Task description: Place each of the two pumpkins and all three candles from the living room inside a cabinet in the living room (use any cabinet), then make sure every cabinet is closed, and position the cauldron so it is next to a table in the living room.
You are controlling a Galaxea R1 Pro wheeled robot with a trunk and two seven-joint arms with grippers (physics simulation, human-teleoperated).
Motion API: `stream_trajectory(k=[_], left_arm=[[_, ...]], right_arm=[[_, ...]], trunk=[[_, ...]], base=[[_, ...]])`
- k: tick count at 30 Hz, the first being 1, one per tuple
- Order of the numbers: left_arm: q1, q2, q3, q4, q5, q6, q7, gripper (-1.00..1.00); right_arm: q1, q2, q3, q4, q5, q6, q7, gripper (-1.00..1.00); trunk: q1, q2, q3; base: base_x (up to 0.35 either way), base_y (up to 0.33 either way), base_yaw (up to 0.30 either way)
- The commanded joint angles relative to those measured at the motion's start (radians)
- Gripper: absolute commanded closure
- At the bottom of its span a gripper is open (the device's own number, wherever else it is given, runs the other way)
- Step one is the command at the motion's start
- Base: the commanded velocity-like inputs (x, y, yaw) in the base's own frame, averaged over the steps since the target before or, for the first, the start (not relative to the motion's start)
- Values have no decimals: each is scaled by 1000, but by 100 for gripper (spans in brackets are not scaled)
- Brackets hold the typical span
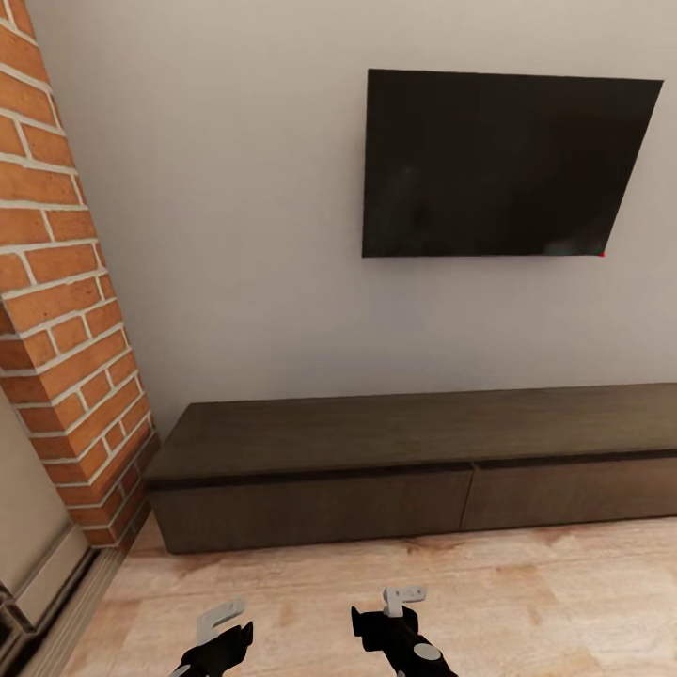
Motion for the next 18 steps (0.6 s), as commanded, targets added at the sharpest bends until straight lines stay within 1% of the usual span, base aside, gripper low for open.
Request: stream_trajectory(k=[1, 5, 7, 9, 11, 14, 18], left_arm=[[0, 0, 0, 0, 10, -1, 2, -100], [0, 0, 0, 0, 9, -8, 0, -100], [11, -12, -12, 11, -2, 4, -11, -100], [10, -21, -23, 22, -4, 15, -23, -100], [6, -18, -29, 34, -1, 26, -34, -100], [2, -7, -35, 32, 0, 43, -51, -100], [1, -5, -35, 32, -2, 65, -73, -100]], right_arm=[[-1, -1, 8, -1, -10, -1, -8, -100], [-1, -2, 8, -2, -12, 0, -9, -100], [6, -1, 10, 9, -7, 10, -9, -100], [6, -1, 10, 21, -7, 9, -9, -100], [5, -1, 9, 32, -9, 8, -9, -100], [3, 1, 8, 49, -24, 3, -7, -100], [3, 1, 7, 71, -46, 0, -5, -100]], trunk=[[0, 0, -1], [0, 0, -1], [0, 0, -1], [0, 0, -1], [0, 0, -1], [0, 0, -1], [0, 0, -1]], base=[[43, 12, 0], [16, 5, 0], [0, 0, 0], [0, 0, 0], [0, 0, 0], [0, 0, 0], [0, 0, 0]])
